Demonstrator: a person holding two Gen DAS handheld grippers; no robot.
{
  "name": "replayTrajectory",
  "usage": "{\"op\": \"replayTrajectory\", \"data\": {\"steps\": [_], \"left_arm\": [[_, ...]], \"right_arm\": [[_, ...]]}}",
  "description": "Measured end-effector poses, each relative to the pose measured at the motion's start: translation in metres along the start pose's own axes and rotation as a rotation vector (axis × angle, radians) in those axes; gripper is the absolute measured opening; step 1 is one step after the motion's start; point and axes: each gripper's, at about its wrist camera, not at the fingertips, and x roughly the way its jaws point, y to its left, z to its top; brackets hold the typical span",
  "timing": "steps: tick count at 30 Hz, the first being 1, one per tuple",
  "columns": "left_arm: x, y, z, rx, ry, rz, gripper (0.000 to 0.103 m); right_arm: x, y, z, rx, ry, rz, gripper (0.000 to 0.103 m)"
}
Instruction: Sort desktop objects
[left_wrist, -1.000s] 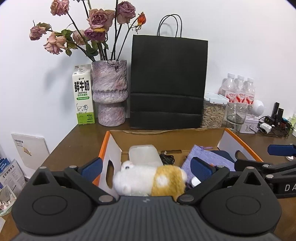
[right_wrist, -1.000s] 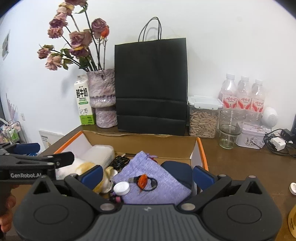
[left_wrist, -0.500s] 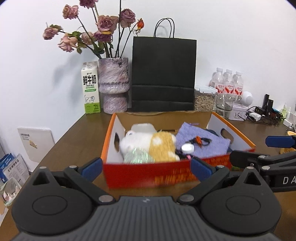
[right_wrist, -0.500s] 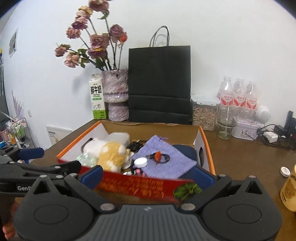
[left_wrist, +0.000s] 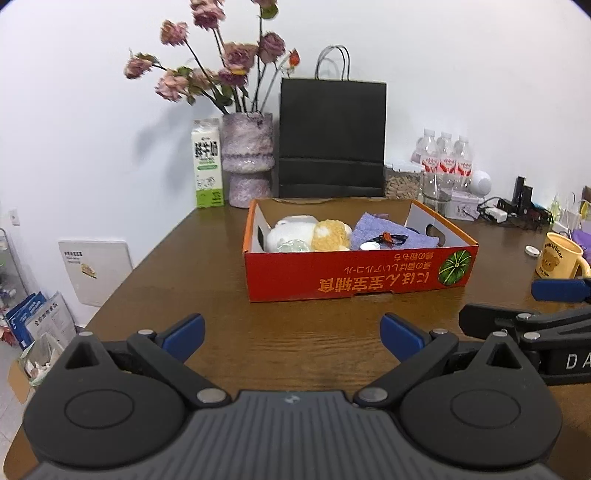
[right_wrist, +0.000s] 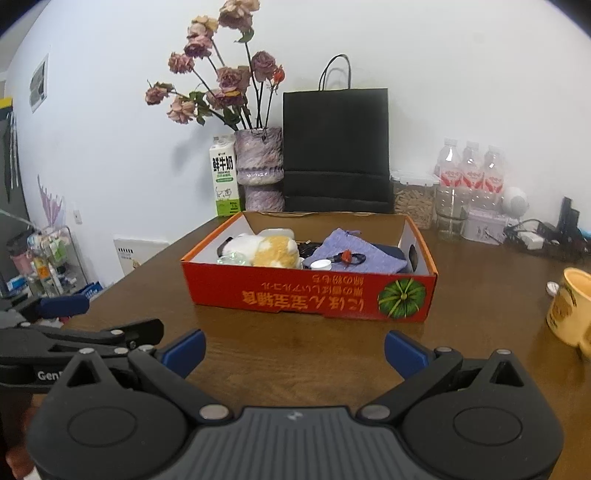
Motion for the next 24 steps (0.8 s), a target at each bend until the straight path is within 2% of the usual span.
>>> {"op": "replayTrajectory", "data": {"steps": [8, 24], "left_arm": [[-0.016, -0.002, -0.008, 0.012, -0.004, 0.006, 0.103], [-0.018, -0.003, -0.007, 0.024, -0.025, 0.009, 0.103]], "right_arm": [[-0.018, 0.007, -0.012, -0.005, -0.006, -0.029, 0.103], [-0.020, 0.005, -0.010, 0.003, -0.012, -0.031, 0.103]]}}
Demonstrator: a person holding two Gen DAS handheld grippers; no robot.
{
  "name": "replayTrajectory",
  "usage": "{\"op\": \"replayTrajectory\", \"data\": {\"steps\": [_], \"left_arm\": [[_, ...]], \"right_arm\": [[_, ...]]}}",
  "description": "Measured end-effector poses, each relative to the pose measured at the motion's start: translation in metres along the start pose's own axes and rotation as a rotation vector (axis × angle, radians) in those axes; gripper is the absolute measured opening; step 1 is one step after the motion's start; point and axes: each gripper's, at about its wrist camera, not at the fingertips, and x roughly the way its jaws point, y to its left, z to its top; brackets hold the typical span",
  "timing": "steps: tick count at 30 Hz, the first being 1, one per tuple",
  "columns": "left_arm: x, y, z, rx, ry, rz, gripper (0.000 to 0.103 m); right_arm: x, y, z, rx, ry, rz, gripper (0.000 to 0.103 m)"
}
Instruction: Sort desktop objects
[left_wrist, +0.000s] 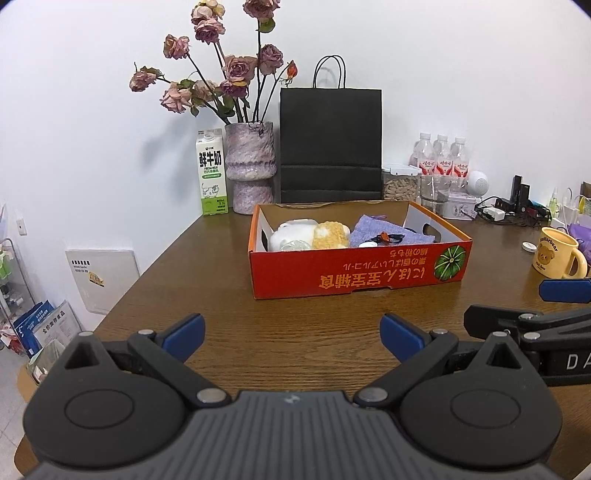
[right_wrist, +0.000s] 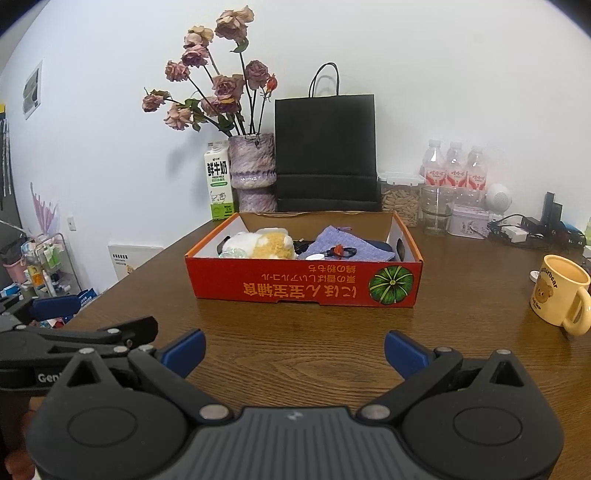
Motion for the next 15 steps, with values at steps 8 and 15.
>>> {"op": "replayTrajectory", "data": {"steps": [8, 15], "left_arm": [[-0.0015, 0.0009, 0.0016, 0.002, -0.006, 0.001, 0.103], [-0.0028, 0.0004, 0.0022, 0.003, -0.009, 0.002, 0.103]], "right_arm": [[-0.0008, 0.0002, 0.0001, -0.001, -0.005, 0.000, 0.103], [-0.0013, 0.0012, 0.0008, -0.003, -0.008, -0.002, 0.103]]}}
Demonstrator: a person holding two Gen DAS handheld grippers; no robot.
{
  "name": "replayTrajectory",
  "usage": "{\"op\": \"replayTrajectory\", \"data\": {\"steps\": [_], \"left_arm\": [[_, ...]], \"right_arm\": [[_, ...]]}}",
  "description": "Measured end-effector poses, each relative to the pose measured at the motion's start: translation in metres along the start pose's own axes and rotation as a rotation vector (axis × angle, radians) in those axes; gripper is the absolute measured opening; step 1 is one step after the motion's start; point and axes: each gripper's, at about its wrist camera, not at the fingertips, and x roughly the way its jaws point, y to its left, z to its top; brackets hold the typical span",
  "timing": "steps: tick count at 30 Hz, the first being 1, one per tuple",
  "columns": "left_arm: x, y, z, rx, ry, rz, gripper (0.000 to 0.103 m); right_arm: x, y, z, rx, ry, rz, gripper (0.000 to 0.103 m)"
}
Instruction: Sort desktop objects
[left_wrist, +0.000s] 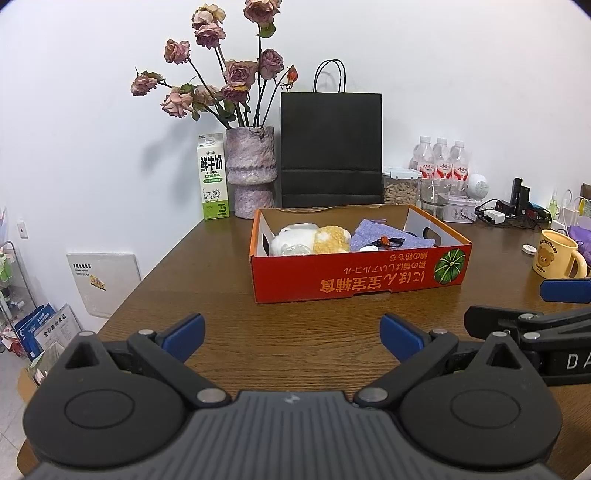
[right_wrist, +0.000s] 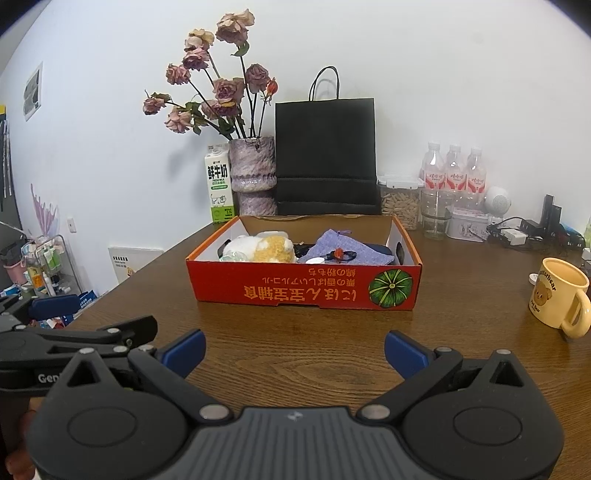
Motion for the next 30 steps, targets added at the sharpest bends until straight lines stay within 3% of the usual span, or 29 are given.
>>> {"op": "replayTrajectory", "data": {"steps": [30], "left_arm": [[0.0018, 0.0007, -0.0014, -0.003, 0.007, 0.001, 0.103]], "right_arm": [[0.0023, -0.0007, -0.0004, 0.001, 0.006, 0.000, 0.103]]}}
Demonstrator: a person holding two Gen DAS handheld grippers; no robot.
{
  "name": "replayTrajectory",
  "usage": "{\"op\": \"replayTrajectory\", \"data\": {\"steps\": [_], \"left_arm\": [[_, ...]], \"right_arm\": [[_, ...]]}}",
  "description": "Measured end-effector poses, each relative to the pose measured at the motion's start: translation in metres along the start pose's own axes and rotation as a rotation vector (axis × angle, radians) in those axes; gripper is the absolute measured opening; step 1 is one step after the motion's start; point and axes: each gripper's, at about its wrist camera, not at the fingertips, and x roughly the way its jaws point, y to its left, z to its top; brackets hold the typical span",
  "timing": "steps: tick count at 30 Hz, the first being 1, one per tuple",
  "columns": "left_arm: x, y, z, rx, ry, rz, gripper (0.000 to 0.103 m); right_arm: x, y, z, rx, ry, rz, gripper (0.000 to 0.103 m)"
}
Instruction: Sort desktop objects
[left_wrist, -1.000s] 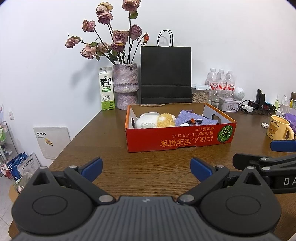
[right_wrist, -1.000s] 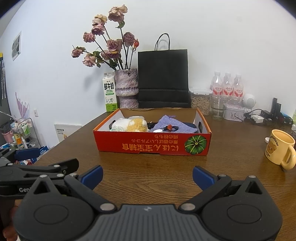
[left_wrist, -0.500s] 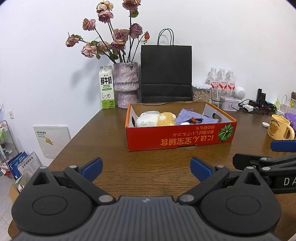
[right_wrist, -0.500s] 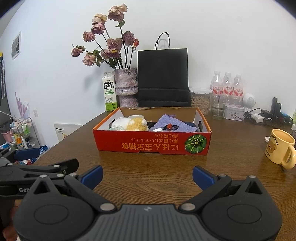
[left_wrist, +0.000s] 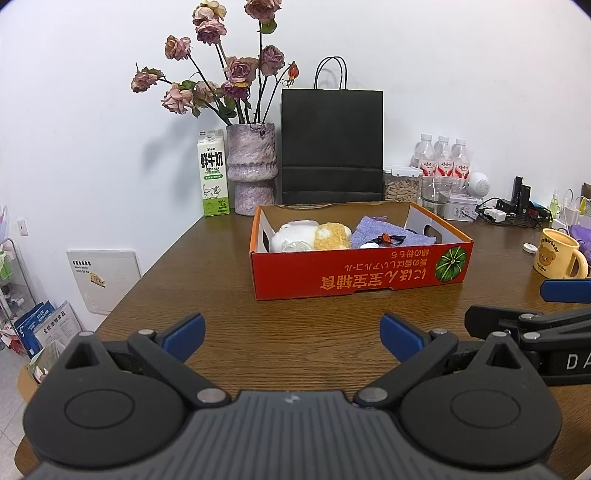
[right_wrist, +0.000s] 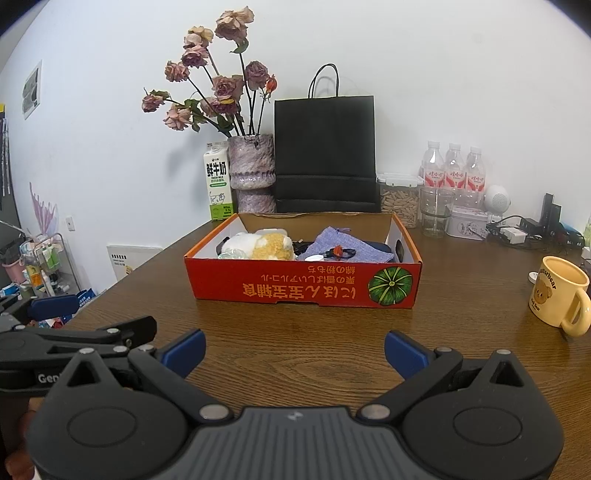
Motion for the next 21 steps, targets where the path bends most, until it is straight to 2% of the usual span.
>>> {"op": "replayTrajectory", "data": {"steps": [21], "left_arm": [[0.0002, -0.0007, 0.0010, -0.001, 0.005, 0.000, 0.103]], "right_arm": [[0.0001, -0.0003, -0.0002, 0.000, 0.002, -0.002, 0.103]]}}
